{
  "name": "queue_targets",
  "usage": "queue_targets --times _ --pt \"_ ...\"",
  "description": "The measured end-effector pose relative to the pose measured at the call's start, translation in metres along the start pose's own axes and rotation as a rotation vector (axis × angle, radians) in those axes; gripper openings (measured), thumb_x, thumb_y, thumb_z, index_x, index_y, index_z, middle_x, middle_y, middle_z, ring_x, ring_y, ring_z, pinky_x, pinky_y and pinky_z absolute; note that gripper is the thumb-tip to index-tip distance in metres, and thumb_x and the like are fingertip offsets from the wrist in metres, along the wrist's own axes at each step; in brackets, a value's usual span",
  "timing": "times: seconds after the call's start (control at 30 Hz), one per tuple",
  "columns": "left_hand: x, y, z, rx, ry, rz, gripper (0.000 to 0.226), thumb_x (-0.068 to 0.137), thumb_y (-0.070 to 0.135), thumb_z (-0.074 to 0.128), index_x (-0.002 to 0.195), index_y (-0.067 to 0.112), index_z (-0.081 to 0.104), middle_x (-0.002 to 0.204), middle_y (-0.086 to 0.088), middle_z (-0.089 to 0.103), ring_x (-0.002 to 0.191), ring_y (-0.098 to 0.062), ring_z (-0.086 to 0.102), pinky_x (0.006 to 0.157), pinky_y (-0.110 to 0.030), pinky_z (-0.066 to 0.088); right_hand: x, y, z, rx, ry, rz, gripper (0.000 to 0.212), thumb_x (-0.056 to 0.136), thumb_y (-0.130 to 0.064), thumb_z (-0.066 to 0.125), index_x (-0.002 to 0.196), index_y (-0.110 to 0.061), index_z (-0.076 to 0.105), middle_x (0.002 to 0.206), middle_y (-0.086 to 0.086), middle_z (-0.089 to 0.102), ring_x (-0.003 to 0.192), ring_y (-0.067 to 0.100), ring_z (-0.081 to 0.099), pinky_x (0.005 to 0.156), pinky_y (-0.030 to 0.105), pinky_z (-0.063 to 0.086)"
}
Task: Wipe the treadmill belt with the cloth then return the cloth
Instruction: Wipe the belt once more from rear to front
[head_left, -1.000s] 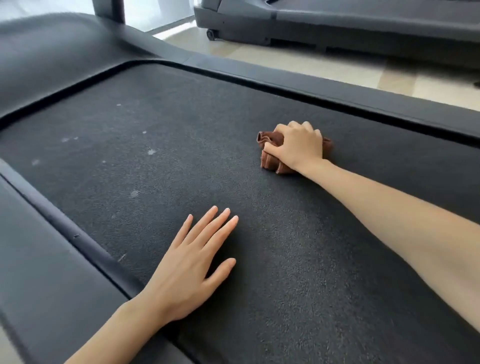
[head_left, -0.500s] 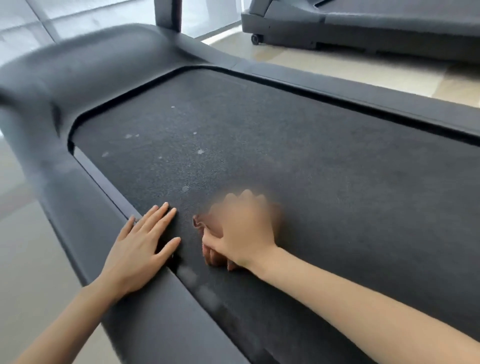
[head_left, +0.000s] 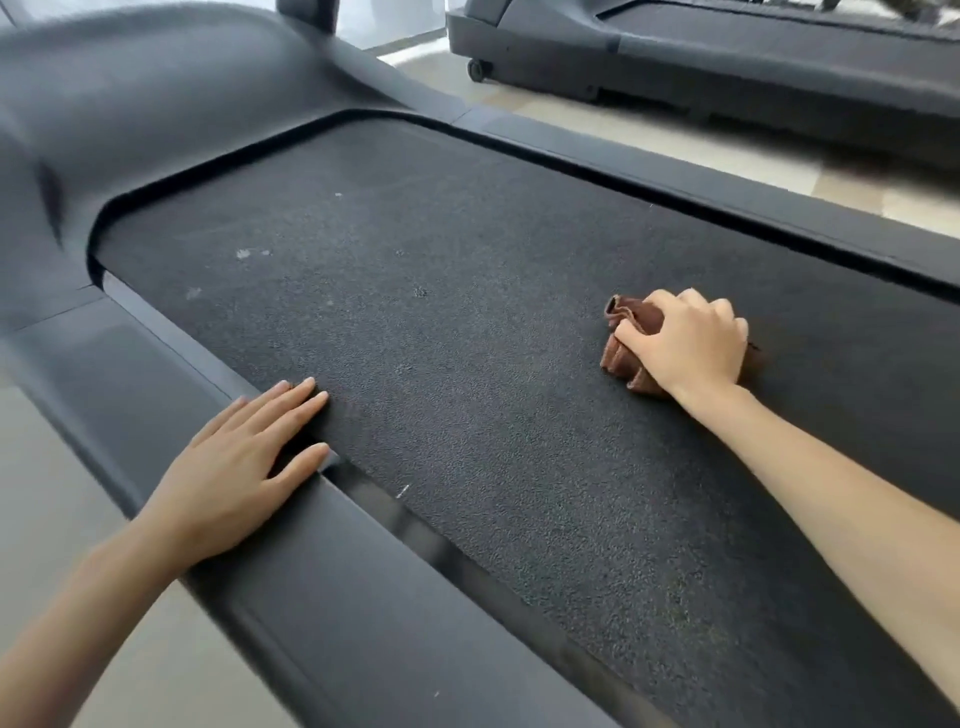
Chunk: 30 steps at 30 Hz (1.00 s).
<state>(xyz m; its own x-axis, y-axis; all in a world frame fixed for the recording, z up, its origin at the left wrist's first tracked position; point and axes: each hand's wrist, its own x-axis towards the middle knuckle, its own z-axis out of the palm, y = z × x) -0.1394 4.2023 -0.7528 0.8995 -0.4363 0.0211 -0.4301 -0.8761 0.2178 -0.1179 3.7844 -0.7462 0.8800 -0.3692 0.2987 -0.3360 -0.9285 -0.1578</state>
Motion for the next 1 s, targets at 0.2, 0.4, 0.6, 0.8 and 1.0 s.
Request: queue_targets --times 0.2,0.4,0.6,0.8,1.0 --pt "0.003 -0.017 -0.005 -0.004 0.021 0.021 0.077 0.080 0.070 0.006 0.144 0.037 0.032 0.150 0.022 0.018 0.140 0.003 0.011 0.117 -0.028 0.002 -0.083 -0.092 -0.001 0.084 0.132 -0.233 0.035 0.076 -0.054 0.051 0.085 -0.025 0.069 0.084 0.001 0.063 0.080 0.031 0.054 0.070 0.037 0.039" --pt "0.000 -0.011 -0.002 0.037 0.016 -0.007 0.086 0.073 0.065 -0.010 0.149 0.037 0.020 0.156 0.016 0.011 0.144 -0.005 0.004 0.117 -0.034 -0.003 -0.141 -0.144 -0.011 0.125 0.093 -0.374 0.031 0.073 -0.053 0.051 0.081 -0.027 0.068 0.080 -0.006 0.060 0.073 0.025 0.052 0.066 0.035 0.039" --pt "-0.002 -0.010 0.001 0.094 0.009 0.002 0.091 0.069 0.060 -0.020 0.150 0.035 0.013 0.159 0.012 0.006 0.146 -0.011 0.002 0.117 -0.036 -0.003 -0.176 -0.104 -0.039 0.143 -0.024 -0.442 0.033 0.075 -0.053 0.052 0.089 -0.028 0.068 0.085 -0.010 0.059 0.076 0.020 0.050 0.066 0.034 0.041" --pt "-0.004 -0.008 -0.002 0.080 0.023 0.006 0.093 0.067 0.057 -0.022 0.151 0.034 0.012 0.159 0.010 0.006 0.146 -0.013 0.001 0.117 -0.037 -0.004 -0.166 -0.118 -0.031 0.110 0.057 -0.458 0.032 0.073 -0.050 0.053 0.081 -0.024 0.069 0.079 -0.008 0.060 0.072 0.020 0.051 0.063 0.031 0.038" --pt "-0.004 -0.010 0.001 0.031 0.079 -0.030 0.081 0.079 0.060 0.001 0.144 0.028 0.038 0.153 0.006 0.030 0.143 -0.018 0.022 0.112 -0.031 -0.004 -0.087 -0.192 0.013 0.148 0.070 -0.508 0.034 0.074 -0.054 0.050 0.081 -0.025 0.068 0.076 -0.005 0.060 0.073 0.023 0.054 0.065 0.033 0.040"
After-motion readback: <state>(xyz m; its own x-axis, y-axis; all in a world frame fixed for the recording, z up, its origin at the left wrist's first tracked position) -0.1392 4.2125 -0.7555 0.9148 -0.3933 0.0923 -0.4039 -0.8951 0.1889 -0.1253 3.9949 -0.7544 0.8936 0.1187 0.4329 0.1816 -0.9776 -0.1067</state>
